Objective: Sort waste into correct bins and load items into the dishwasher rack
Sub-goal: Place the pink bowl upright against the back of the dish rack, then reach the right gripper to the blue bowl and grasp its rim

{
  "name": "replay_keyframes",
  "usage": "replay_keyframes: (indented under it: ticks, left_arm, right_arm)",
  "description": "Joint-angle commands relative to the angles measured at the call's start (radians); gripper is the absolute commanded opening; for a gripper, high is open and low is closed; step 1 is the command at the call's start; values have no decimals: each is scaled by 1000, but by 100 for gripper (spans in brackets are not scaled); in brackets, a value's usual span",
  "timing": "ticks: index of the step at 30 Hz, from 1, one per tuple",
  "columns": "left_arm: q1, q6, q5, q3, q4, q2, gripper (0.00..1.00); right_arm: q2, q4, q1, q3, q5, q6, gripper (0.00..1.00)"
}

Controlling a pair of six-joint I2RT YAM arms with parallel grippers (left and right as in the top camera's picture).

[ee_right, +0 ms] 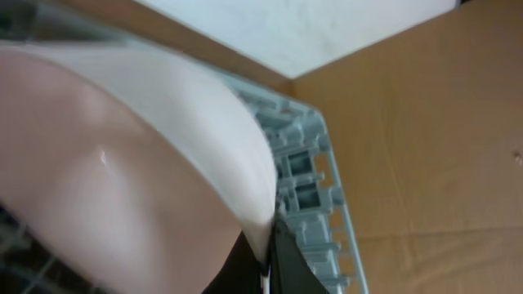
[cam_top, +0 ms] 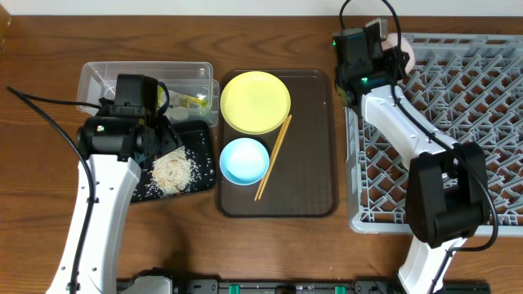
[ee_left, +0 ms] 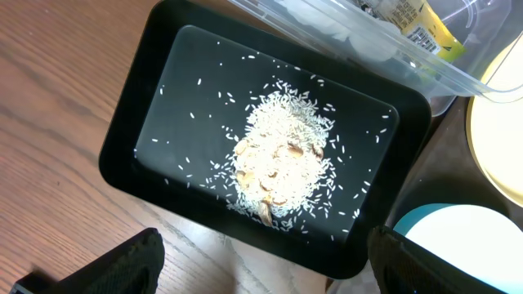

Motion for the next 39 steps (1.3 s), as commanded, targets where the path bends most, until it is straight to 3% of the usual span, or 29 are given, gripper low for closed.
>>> replay_keyframes:
  ticks: [1, 6, 14, 16, 21, 26, 36, 39]
  left_arm:
    - [4, -15, 3, 6, -2, -18, 82]
    - [4, -16, 3, 5, -2, -18, 82]
    - [4, -15, 3, 6, -2, -18, 87]
    - [4, -15, 3, 6, -2, -18, 87]
    - [4, -16, 3, 6, -2, -18, 87]
    - [4, -16, 3, 6, -2, -18, 87]
    - [4, -16, 2, 5, -2, -18, 87]
    - [4, -16, 3, 5, -2, -18, 87]
  right_arm:
    - [9, -97, 28, -5, -55, 162, 1]
    - [-13, -263, 48, -5, -192, 340, 3]
    - [-167, -357, 74, -5, -426, 375, 43]
    - [-228, -360, 87, -5, -508, 375, 49]
    - [-319, -388, 124, -5, -859, 473, 47]
    - [-296, -397, 191, -8, -1178, 495, 50]
    - [-106, -437, 367, -8, -1203, 578, 52]
    - [-50, -437, 403, -8, -1198, 586, 46]
